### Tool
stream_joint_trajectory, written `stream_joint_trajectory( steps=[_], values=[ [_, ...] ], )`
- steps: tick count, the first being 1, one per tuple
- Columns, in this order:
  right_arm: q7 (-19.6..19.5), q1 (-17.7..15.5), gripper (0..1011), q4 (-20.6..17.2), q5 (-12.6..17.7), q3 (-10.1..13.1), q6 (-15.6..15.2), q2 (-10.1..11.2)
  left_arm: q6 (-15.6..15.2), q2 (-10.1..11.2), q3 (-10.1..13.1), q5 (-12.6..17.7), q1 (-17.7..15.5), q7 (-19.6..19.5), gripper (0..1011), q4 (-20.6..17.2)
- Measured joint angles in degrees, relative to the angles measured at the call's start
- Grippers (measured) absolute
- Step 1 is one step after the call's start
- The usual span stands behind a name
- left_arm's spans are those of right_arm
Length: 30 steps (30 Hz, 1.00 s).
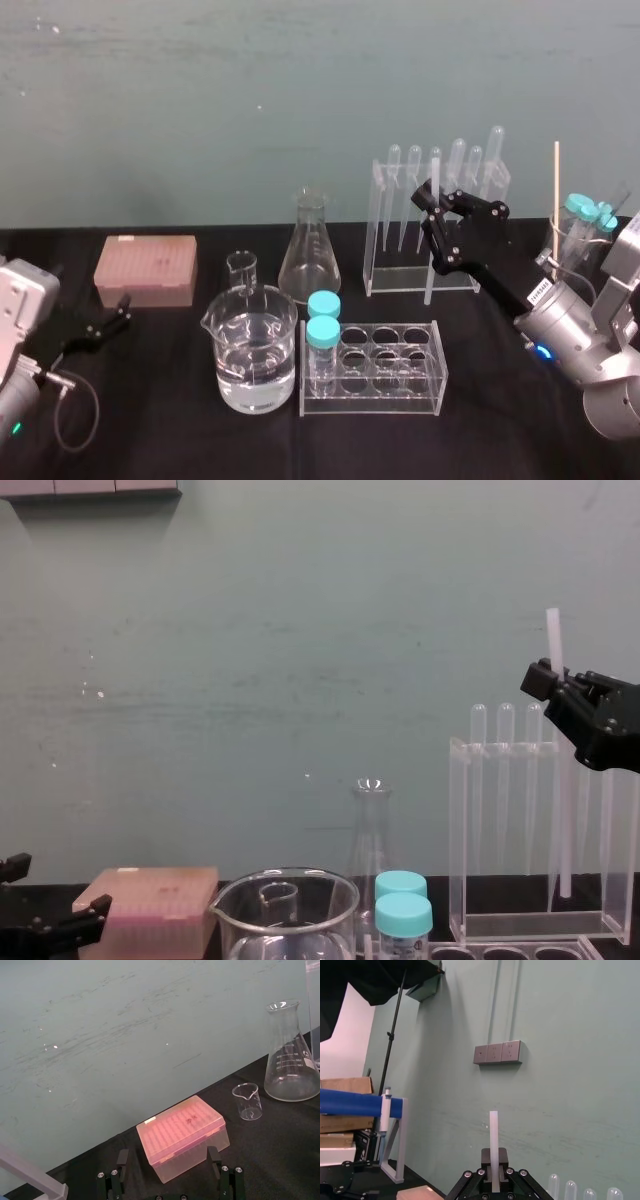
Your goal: Pick up the stirring rod with one hand, then place it down.
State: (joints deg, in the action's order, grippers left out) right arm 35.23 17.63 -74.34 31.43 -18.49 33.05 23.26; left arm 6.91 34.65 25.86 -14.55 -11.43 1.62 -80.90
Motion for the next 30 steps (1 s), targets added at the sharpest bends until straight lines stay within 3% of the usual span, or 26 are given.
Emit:
stream_joint_trajectory(
  steps=[30],
  values=[
    [0.16,0.17,70,-0.30,0.06,-0.11,0.37,-0.02,0.00,0.00,0.00,0.00,0.00,0.00,1000,0.00]
  ],
)
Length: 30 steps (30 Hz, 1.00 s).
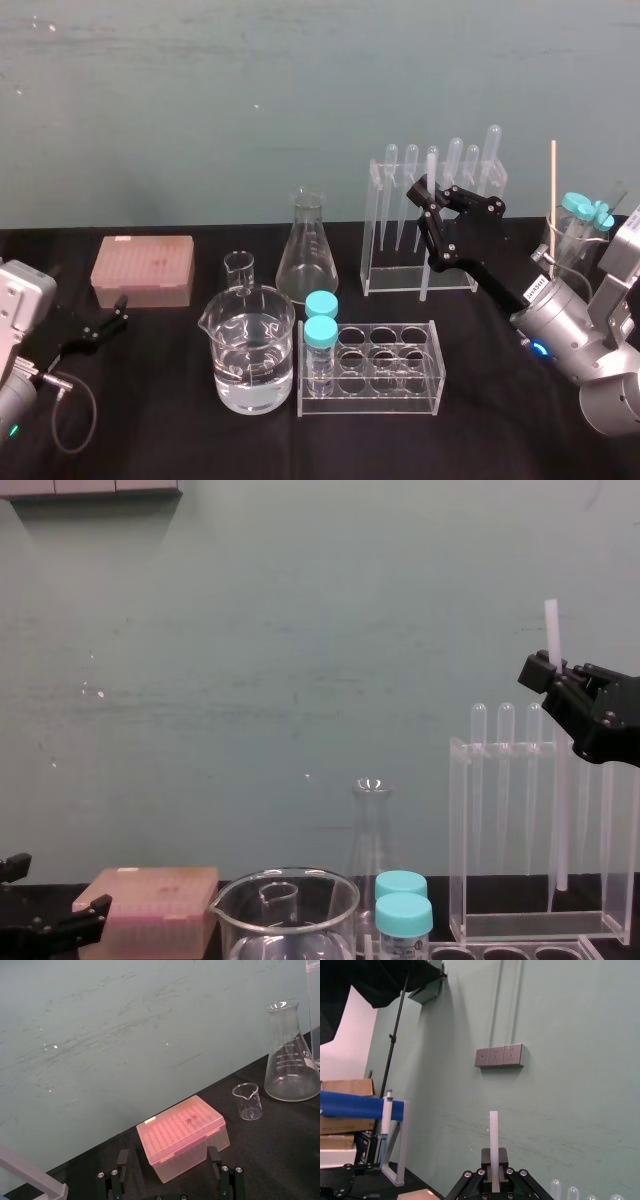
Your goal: Pick up the stirring rod with one hand, then place it down.
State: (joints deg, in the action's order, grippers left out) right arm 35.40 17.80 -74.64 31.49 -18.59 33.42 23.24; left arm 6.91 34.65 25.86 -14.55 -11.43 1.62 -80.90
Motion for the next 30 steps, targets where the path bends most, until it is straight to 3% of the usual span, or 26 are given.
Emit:
stream_joint_trajectory(
  steps=[30],
  values=[
    [-0.01,0.00,70,0.00,0.03,0.00,0.02,0.00,0.00,0.00,0.00,0.00,0.00,0.00,1000,0.00]
  ],
)
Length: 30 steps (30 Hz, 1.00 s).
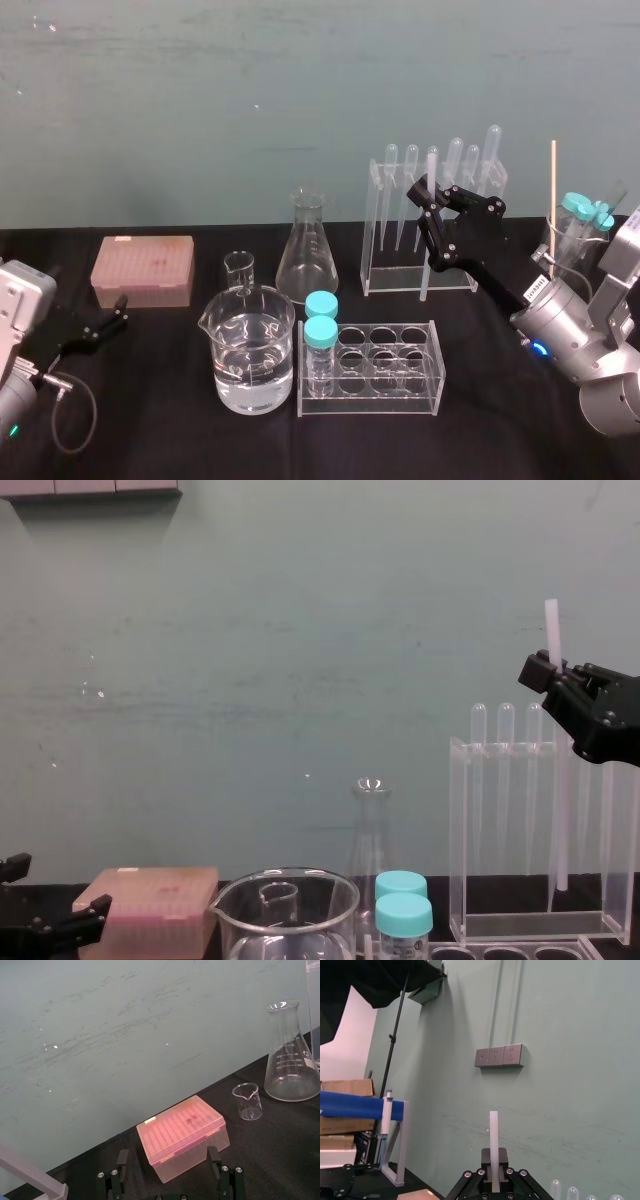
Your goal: Pick up the stirring rod with one hand, then place it down.
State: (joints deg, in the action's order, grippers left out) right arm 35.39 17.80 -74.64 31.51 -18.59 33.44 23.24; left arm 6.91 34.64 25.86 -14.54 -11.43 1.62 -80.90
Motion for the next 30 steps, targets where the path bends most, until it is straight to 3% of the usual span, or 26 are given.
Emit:
stream_joint_trajectory(
  steps=[30],
  values=[
    [0.00,0.00,70,0.00,0.00,0.00,0.00,0.00,0.00,0.00,0.00,0.00,0.00,0.00,1000,0.00]
  ],
)
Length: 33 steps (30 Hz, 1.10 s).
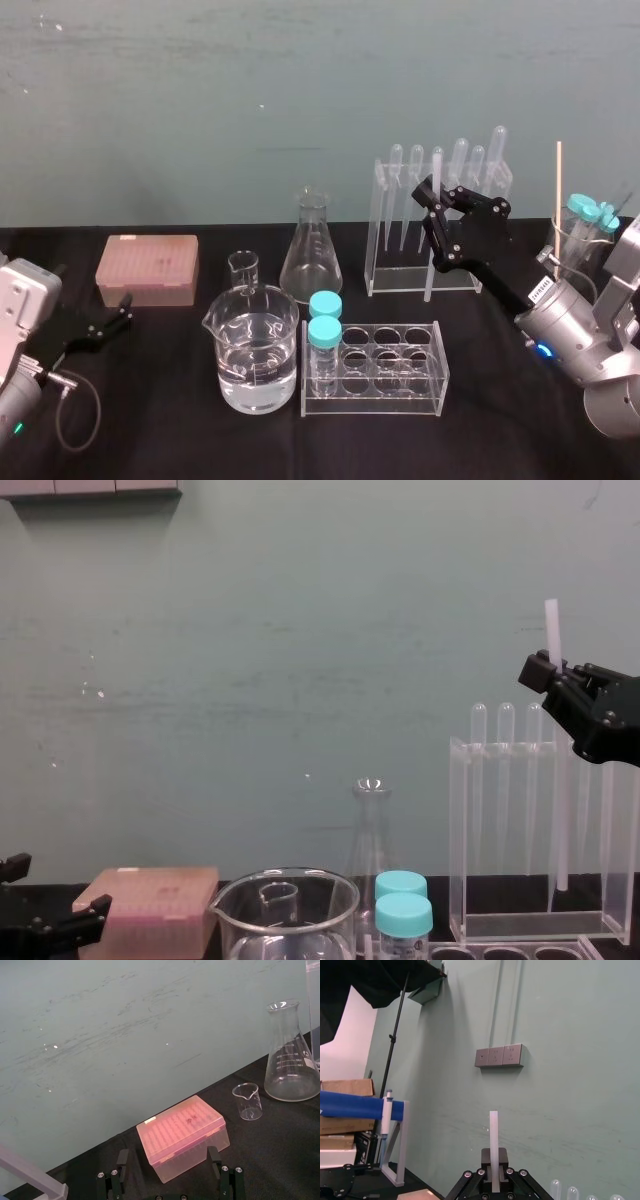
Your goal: Pick up the stirring rod with one hand, then place it down.
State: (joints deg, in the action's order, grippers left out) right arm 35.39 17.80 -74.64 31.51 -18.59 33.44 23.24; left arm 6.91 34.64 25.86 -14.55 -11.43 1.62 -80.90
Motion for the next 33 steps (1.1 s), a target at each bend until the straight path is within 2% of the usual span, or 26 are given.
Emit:
stream_joint_trajectory(
  steps=[33],
  values=[
    [0.00,0.00,70,0.00,0.00,0.00,0.00,0.00,0.00,0.00,0.00,0.00,0.00,0.00,1000,0.00]
  ],
)
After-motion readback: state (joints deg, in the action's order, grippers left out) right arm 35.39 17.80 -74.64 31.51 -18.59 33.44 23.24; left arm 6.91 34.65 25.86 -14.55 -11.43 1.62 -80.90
